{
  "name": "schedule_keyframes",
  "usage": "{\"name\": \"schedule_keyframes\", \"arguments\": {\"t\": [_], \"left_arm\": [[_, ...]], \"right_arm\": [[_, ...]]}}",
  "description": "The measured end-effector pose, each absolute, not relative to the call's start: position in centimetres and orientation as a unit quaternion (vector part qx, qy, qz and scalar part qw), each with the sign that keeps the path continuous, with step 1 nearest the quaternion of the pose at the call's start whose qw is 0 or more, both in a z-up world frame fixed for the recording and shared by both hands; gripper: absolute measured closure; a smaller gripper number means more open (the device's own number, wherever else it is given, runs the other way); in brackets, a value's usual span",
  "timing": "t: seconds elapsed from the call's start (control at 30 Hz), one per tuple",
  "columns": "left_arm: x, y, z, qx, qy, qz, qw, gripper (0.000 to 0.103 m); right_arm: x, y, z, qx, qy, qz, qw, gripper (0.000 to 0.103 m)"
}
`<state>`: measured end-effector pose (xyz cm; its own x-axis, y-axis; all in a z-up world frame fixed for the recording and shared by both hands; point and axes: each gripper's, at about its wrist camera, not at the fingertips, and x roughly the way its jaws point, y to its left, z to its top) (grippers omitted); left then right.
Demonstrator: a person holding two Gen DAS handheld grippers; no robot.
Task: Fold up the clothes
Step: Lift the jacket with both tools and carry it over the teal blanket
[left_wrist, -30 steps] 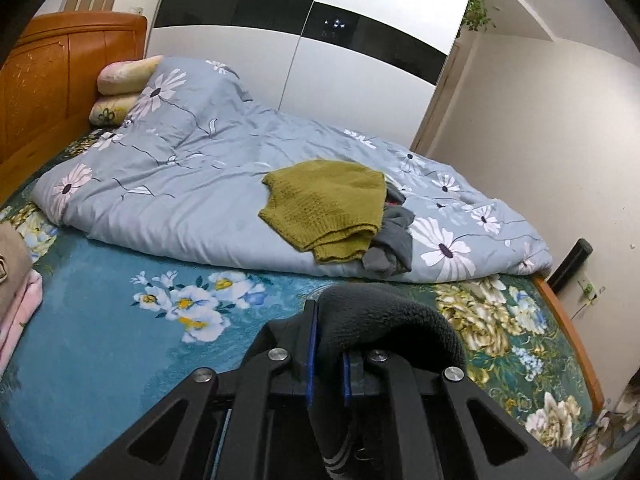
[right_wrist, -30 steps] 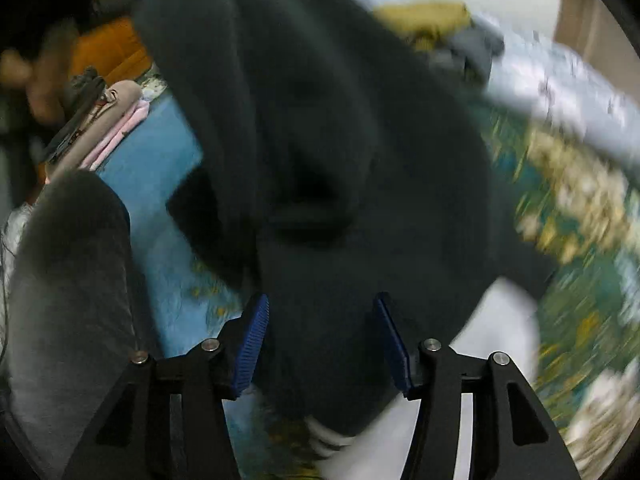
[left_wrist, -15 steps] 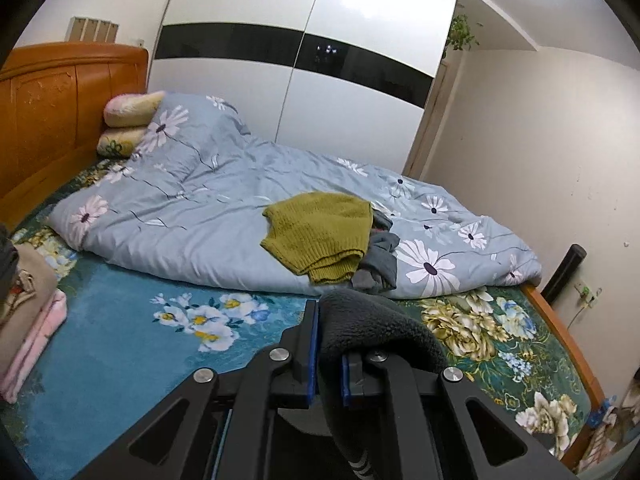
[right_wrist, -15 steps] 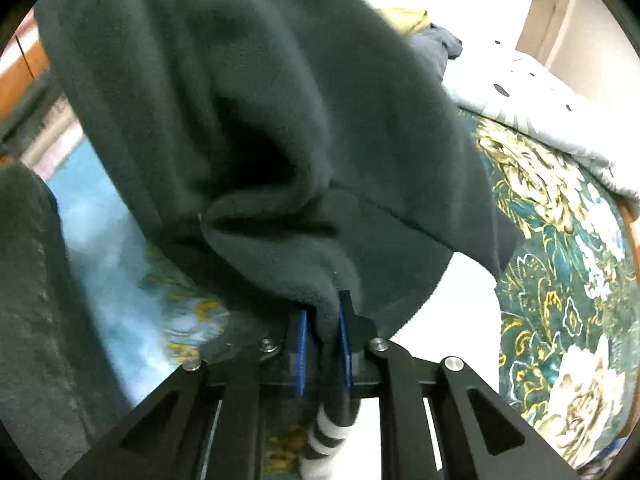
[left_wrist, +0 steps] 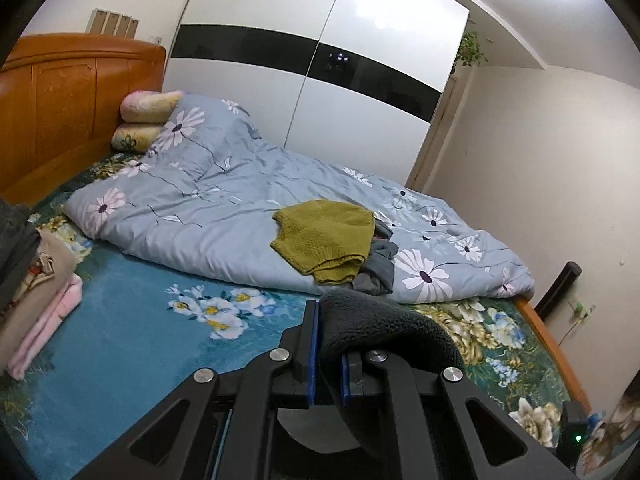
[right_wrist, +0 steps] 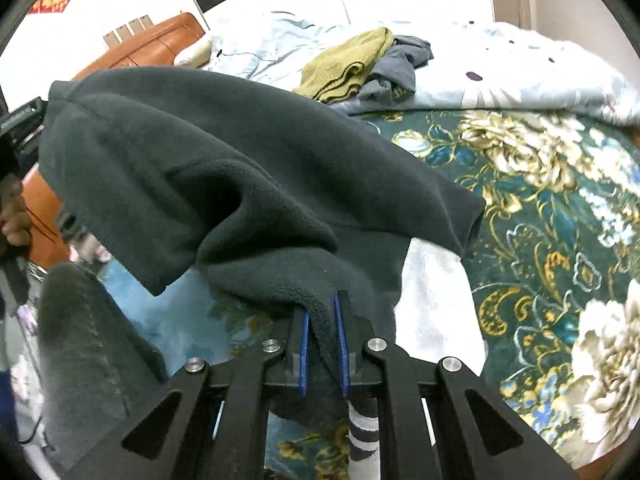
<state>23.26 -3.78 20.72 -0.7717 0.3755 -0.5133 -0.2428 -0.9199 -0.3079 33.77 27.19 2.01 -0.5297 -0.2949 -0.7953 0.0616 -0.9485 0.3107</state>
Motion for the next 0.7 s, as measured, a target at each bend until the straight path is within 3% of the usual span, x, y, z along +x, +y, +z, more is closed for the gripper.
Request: {"name": "schedule_keyframes", "arguments": {"t": [0.23, 0.4, 0.5, 0.6, 0.7], "left_arm": [[22.5, -0.1, 20.6, -0.306, -0.05, 0.936, 0.168, 0.094], [21.4, -0.4, 19.4, -0.322, -0.064, 0.931, 0.16, 0.094], [20.8, -1.0, 18.2, -0.332, -0.077, 0.927, 0.156, 0.094], [20.2, -1.5, 17.2, -0.341, -0.085, 0.924, 0.151, 0.094], [19.6, -2.1, 16.5, -0.347, -0.093, 0.921, 0.148, 0.094]], "right_arm": [[32.3, 28.3, -1.2, 0.517, -0.183, -0.827, 0.125, 0.083], [30.5, 27.6, -1.7, 0.521, -0.177, -0.828, 0.111, 0.078], [29.9, 26.1, -2.2, 0.534, -0.114, -0.832, 0.101, 0.076], [29.6, 24.0, -2.8, 0.546, -0.047, -0.831, 0.094, 0.059], [30.6, 22.2, -3.8, 0.55, 0.005, -0.831, 0.084, 0.053]]}}
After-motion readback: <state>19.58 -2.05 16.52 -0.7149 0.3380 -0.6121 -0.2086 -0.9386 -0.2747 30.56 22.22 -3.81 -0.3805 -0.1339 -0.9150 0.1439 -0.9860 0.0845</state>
